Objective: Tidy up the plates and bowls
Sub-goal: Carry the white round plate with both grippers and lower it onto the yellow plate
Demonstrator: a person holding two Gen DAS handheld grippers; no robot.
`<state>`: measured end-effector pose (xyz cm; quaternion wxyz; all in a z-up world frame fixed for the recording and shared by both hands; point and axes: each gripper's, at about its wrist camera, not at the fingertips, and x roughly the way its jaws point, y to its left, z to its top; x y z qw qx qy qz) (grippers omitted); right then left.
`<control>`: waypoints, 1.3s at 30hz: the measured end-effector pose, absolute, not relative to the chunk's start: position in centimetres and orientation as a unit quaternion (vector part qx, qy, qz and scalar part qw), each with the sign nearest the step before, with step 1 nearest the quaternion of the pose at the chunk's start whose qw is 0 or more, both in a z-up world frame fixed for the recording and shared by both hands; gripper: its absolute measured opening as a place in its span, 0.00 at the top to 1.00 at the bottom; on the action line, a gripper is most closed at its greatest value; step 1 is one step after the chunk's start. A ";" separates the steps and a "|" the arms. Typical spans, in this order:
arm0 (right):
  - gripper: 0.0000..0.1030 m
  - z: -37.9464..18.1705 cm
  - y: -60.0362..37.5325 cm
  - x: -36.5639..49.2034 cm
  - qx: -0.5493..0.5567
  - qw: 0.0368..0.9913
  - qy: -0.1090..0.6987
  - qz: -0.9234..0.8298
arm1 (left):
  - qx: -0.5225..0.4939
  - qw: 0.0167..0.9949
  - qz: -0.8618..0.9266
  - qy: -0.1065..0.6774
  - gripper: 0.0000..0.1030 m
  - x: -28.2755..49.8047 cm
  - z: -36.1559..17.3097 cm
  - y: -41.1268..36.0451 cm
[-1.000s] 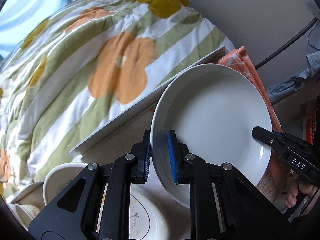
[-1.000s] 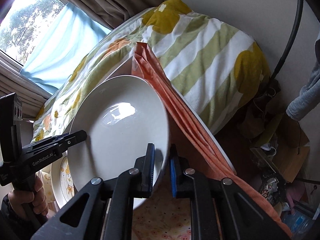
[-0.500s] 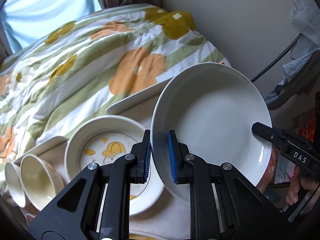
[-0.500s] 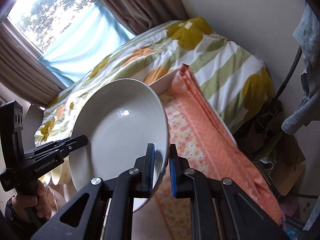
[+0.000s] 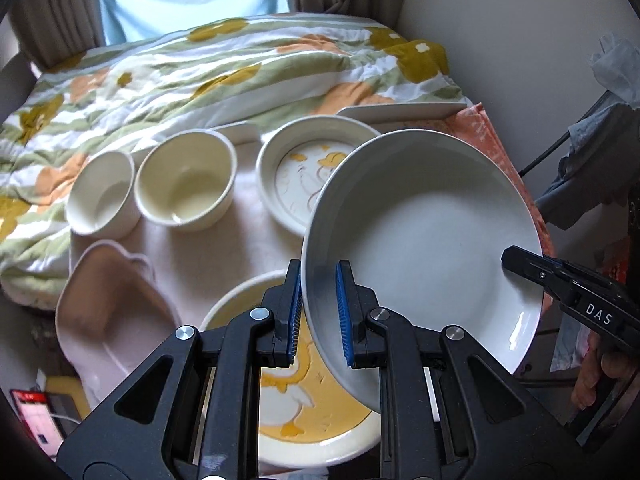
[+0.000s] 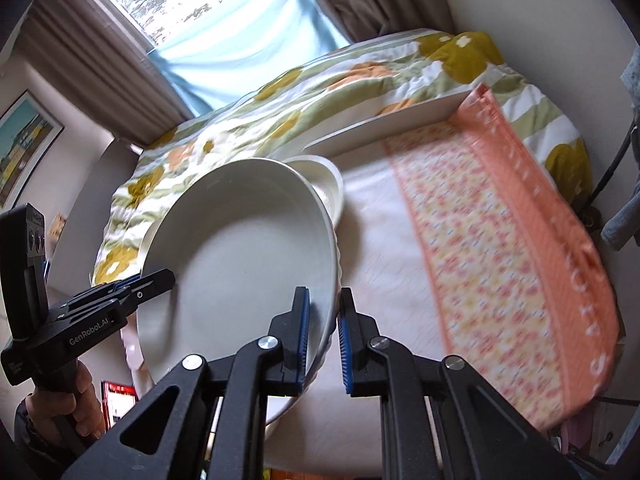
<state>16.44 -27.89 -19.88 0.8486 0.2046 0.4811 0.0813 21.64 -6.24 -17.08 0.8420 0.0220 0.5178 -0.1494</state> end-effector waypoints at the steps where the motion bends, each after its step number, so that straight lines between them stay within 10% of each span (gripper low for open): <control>1: 0.88 -20.2 -26.9 15.9 0.200 0.846 0.486 0.089 | 0.019 0.841 -0.142 0.521 0.86 20.7 -17.4 -5.3; 39: 0.88 -26.6 -16.8 17.7 -0.014 0.825 0.523 0.214 | -0.040 0.815 0.004 0.577 0.86 14.5 -27.3 0.8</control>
